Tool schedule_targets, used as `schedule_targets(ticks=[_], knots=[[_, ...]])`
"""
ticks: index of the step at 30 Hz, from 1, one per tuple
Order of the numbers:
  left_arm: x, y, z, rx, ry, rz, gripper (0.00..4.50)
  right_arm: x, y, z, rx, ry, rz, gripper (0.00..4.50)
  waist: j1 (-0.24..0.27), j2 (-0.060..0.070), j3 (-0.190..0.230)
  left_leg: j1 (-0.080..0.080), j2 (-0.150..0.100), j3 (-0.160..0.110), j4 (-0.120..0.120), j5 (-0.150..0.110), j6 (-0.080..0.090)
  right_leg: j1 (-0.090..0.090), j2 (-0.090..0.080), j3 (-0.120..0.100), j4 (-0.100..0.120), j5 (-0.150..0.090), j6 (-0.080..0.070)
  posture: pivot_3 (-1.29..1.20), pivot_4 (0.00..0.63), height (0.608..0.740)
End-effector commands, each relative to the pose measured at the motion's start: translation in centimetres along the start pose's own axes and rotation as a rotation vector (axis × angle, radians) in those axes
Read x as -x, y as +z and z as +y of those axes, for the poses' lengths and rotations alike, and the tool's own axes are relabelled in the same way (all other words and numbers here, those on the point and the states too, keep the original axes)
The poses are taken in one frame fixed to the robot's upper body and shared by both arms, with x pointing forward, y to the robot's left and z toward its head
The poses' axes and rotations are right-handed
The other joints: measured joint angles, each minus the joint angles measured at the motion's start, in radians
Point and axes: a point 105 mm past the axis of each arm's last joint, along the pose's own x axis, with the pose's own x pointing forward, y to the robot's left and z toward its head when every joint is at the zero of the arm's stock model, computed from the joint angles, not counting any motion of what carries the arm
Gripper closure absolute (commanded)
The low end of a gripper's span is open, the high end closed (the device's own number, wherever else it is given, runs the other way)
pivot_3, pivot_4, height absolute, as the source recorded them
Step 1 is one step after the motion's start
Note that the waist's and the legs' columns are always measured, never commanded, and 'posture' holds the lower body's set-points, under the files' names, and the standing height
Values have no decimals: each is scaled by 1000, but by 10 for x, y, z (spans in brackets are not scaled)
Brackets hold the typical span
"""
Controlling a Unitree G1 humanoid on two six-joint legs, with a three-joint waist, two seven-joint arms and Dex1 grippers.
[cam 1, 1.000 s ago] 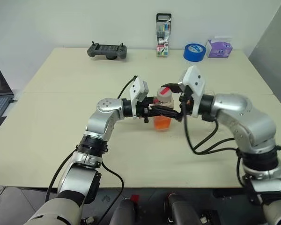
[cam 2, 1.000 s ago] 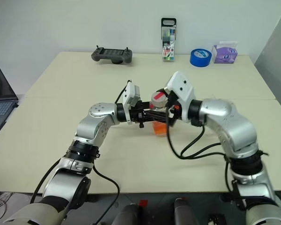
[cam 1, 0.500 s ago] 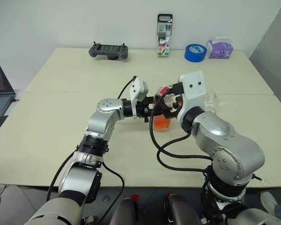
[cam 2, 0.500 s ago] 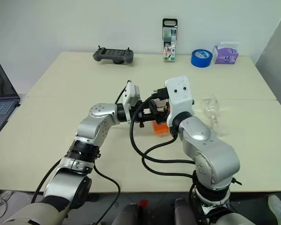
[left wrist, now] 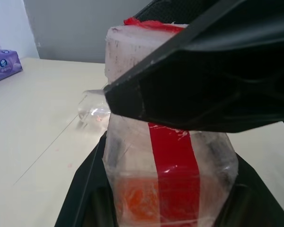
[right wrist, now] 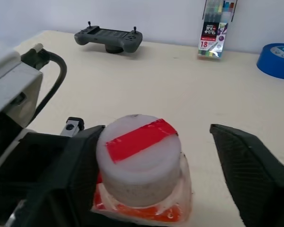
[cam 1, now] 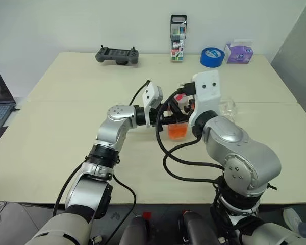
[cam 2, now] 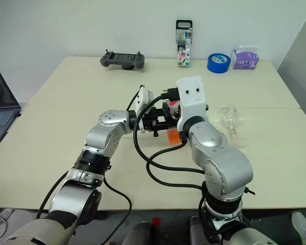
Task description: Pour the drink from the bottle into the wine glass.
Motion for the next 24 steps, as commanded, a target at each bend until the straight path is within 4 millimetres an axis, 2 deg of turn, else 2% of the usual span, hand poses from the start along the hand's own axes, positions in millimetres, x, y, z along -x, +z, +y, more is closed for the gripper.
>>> schedule_targets(ticks=[1,3,6,8,9,10,11,12,14,17,24], knots=[[1,13,0,-49,-15,-26,2721,3,18,-28,-10,-143,-81,2059,0,0,0,0,0,0,0,0,0,0,0,0,0,0,0,0,150,740],[1,13,0,-50,-12,-25,2721,2,18,-35,1,-153,-76,2612,0,0,0,0,0,0,0,0,0,0,0,0,0,0,0,0,150,740],[1,14,1,-48,-9,-26,2721,-3,20,-50,73,-115,-79,2612,0,0,0,0,0,0,0,0,0,0,0,0,0,0,0,0,150,740],[1,14,1,-48,-9,-26,2721,-6,22,-51,113,-15,-85,2612,-1,0,0,0,-1,0,0,0,0,1,0,0,0,0,0,0,150,740],[1,14,0,-48,-10,-27,2722,-2,26,-34,140,183,-117,2612,-2,0,0,0,-1,0,0,0,0,1,0,0,-1,0,0,0,150,740],[1,15,0,-45,-13,-28,2722,10,29,-12,136,429,-154,2612,-1,0,0,0,-1,1,1,0,0,1,0,0,-1,0,0,0,150,740],[0,16,-1,-40,-18,-31,2730,21,31,-4,108,615,-163,2612,0,0,0,0,-1,1,0,0,0,1,0,-1,-2,0,0,0,150,740],[-1,15,-2,-40,-27,-29,2733,26,28,-3,127,754,-135,2612,1,0,0,0,-1,2,0,0,1,2,0,-1,-2,0,0,0,150,740],[-2,14,-4,-50,-42,-19,2734,30,18,-9,193,902,-52,2612,1,0,0,0,-2,3,0,-1,2,2,0,-1,-3,0,0,0,150,740],[-2,17,-3,-50,-40,-27,2734,29,18,-12,243,1025,-12,2612,-4,0,0,0,-1,5,0,-2,3,2,0,-1,-2,0,1,0,150,740],[-4,18,-4,-54,-47,-30,2735,20,15,-17,290,1097,34,2612,-15,0,0,2,1,4,0,-2,3,2,5,-1,0,0,0,0,150,740]])
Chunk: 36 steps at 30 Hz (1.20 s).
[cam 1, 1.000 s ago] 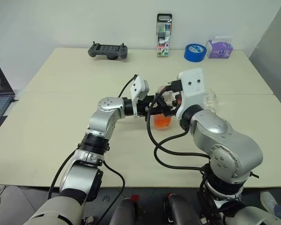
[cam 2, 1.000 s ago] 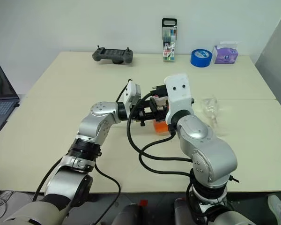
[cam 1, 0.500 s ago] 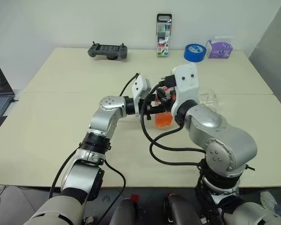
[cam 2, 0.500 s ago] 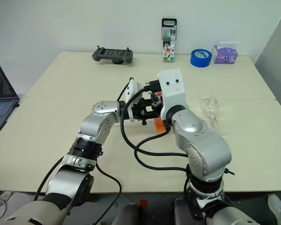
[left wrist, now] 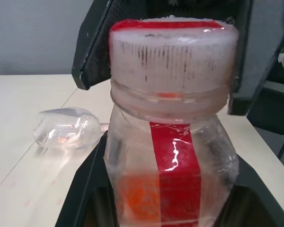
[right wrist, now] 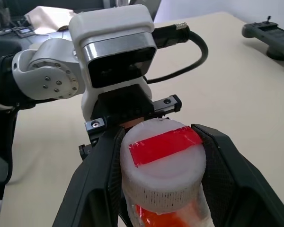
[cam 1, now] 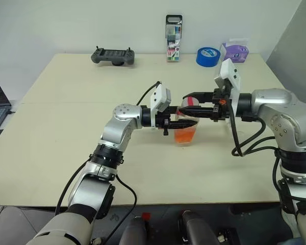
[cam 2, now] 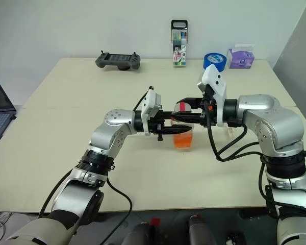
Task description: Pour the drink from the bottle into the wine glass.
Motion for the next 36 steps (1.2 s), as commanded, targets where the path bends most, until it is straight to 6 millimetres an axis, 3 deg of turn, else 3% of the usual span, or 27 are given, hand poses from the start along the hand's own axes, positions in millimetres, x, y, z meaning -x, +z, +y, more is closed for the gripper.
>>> schedule_targets(ticks=[1,4,11,12,19,26,36], knots=[[10,11,13,-19,78,-24,2735,-7,16,19,56,157,-33,2612,0,0,0,0,0,0,0,0,0,0,0,0,0,0,0,0,150,740],[10,11,13,-19,76,-26,2735,-7,20,18,62,151,-43,2612,2,0,0,-1,1,-1,0,0,0,0,-2,0,0,0,0,0,150,740],[7,10,13,-16,70,-33,2736,-7,28,12,78,74,-95,154,10,0,0,-1,-2,-1,2,0,0,0,-5,2,-1,0,0,0,150,740],[7,10,13,-16,70,-33,2736,-7,30,10,79,50,-102,0,10,0,0,-1,-2,-2,2,0,0,0,-5,2,-1,0,0,0,150,740],[6,10,14,-17,65,-36,2737,-10,33,-3,78,-202,-132,0,12,0,0,-1,-1,-3,1,0,0,-1,-5,1,-1,0,0,0,150,740],[4,9,13,-10,55,-36,2738,-13,19,6,50,-284,-111,0,18,0,0,-2,-2,-2,2,0,0,-1,-6,2,0,0,0,0,150,740],[0,9,14,-9,45,-40,2738,-17,12,-16,9,-418,-85,0,17,0,0,-2,-1,-2,2,0,0,-1,-5,2,0,0,0,0,150,740]])
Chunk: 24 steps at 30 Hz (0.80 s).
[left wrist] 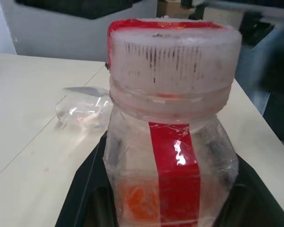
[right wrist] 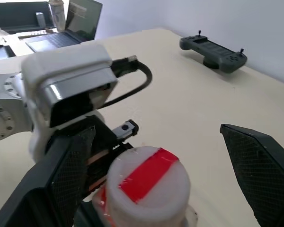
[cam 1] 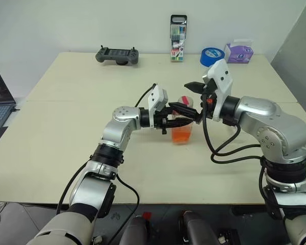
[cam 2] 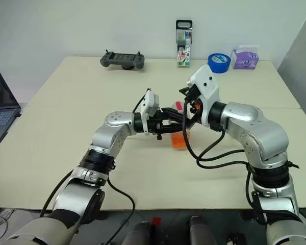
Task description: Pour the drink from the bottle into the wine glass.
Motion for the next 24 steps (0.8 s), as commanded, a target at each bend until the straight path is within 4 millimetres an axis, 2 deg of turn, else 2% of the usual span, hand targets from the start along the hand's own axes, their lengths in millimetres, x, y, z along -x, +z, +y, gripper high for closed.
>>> schedule_targets(ticks=[1,8,14,24], knots=[[-3,21,2,-75,-12,-43,2738,-3,11,-6,35,-49,-26,0,0,0,0,0,0,0,0,0,0,0,0,0,0,0,0,0,150,740],[-3,22,2,-76,-12,-42,2738,-6,8,-14,29,-101,-8,0,0,0,0,0,0,0,0,0,0,0,0,0,0,0,0,0,150,740],[-2,22,4,-79,-9,-36,2738,7,9,-21,27,-126,-7,0,0,0,0,0,0,0,0,0,0,0,0,0,0,0,0,0,150,740],[-3,19,4,-73,-13,-32,2738,18,3,-20,33,-107,6,0,0,0,0,0,0,0,0,0,0,0,0,-1,0,0,0,0,150,740]])
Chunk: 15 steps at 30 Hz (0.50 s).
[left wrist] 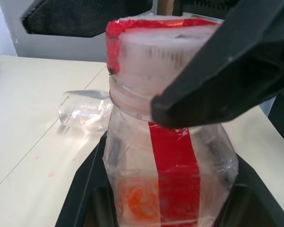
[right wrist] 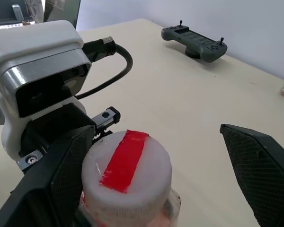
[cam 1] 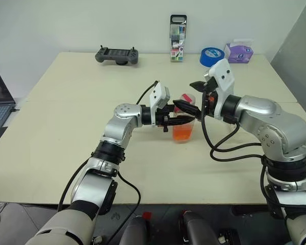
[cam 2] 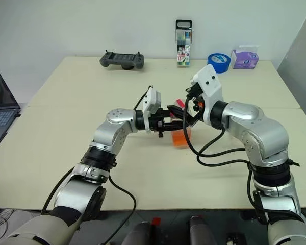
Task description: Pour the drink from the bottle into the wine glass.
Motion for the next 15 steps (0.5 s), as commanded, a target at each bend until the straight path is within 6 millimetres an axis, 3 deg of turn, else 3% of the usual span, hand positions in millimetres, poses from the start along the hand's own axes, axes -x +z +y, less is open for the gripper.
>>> schedule_targets(ticks=[1,15], knots=[[-1,19,1,-64,-17,-47,2738,12,8,-10,27,-49,-31,0,0,0,0,0,0,0,0,0,0,0,0,0,0,0,0,0,150,740],[0,17,1,-67,-17,-38,2738,25,8,6,28,69,-41,0,0,0,0,0,0,0,0,0,0,0,0,0,0,0,0,0,150,740]])
